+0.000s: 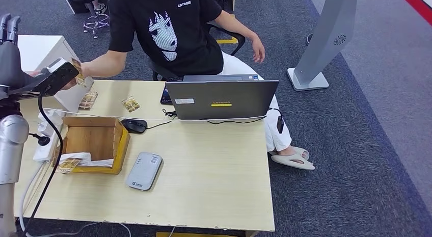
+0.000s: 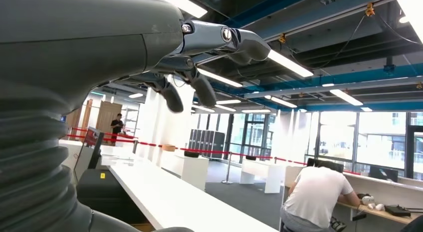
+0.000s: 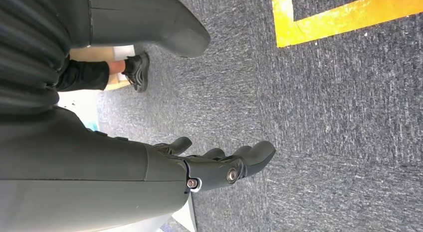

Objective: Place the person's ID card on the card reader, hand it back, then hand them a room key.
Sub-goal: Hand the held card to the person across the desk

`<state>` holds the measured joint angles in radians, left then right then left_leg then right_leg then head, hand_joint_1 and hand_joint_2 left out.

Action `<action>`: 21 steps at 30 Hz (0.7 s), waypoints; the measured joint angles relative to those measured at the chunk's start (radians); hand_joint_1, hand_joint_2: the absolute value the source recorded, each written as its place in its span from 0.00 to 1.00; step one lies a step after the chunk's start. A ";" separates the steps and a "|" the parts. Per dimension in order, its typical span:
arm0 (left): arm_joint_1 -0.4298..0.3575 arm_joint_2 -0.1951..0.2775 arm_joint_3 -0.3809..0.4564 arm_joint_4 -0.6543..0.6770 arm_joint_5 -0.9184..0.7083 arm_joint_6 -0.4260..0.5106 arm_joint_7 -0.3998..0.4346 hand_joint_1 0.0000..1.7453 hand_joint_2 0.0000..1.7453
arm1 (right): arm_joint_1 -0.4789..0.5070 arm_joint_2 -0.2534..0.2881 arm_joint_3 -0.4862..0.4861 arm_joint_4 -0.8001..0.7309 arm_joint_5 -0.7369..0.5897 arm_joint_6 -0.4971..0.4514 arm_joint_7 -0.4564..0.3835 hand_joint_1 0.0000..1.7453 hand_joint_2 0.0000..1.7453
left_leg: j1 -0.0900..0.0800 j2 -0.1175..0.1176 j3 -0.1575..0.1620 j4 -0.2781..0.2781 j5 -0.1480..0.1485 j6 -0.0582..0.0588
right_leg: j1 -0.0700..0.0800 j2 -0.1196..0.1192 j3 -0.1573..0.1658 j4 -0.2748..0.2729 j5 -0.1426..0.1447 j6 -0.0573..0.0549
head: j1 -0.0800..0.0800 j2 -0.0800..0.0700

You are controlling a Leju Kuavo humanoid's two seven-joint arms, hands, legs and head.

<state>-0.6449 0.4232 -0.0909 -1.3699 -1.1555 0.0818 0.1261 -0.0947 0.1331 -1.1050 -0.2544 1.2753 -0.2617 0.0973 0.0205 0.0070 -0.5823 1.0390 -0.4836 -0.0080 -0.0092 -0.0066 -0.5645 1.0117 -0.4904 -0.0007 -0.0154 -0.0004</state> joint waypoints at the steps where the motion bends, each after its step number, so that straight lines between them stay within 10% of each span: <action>1: 0.004 0.000 0.000 0.000 0.000 0.003 0.000 0.00 1.00 | 0.000 0.000 0.000 0.000 0.001 0.000 0.000 0.00 1.00 | 0.000 0.000 0.000 0.000 0.000 0.000 | 0.000 0.000 0.000 0.000 0.000 0.000 | 0.000 0.000; 11: 0.084 0.004 0.020 -0.033 0.038 0.074 -0.035 0.00 1.00 | 0.001 0.000 0.000 0.000 -0.006 0.000 0.002 0.00 1.00 | 0.000 0.001 0.000 0.000 0.000 0.000 | 0.000 0.001 0.000 0.000 0.000 0.000 | 0.000 0.000; 21: 0.452 -0.005 0.100 -0.268 0.080 0.233 -0.173 0.00 1.00 | 0.008 0.002 -0.004 0.000 -0.029 -0.004 -0.001 0.00 1.00 | 0.000 0.004 0.000 -0.001 -0.002 0.000 | 0.000 0.003 -0.001 0.000 -0.001 0.000 | 0.001 0.000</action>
<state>-0.1929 0.4185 0.0095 -1.6377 -1.0751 0.3151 -0.0472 -0.0871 0.1350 -1.1094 -0.2544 1.2464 -0.2652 0.0961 0.0203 0.0109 -0.5826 1.0380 -0.4855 -0.0082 -0.0094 -0.0034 -0.5656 1.0114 -0.4914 -0.0004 -0.0147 -0.0004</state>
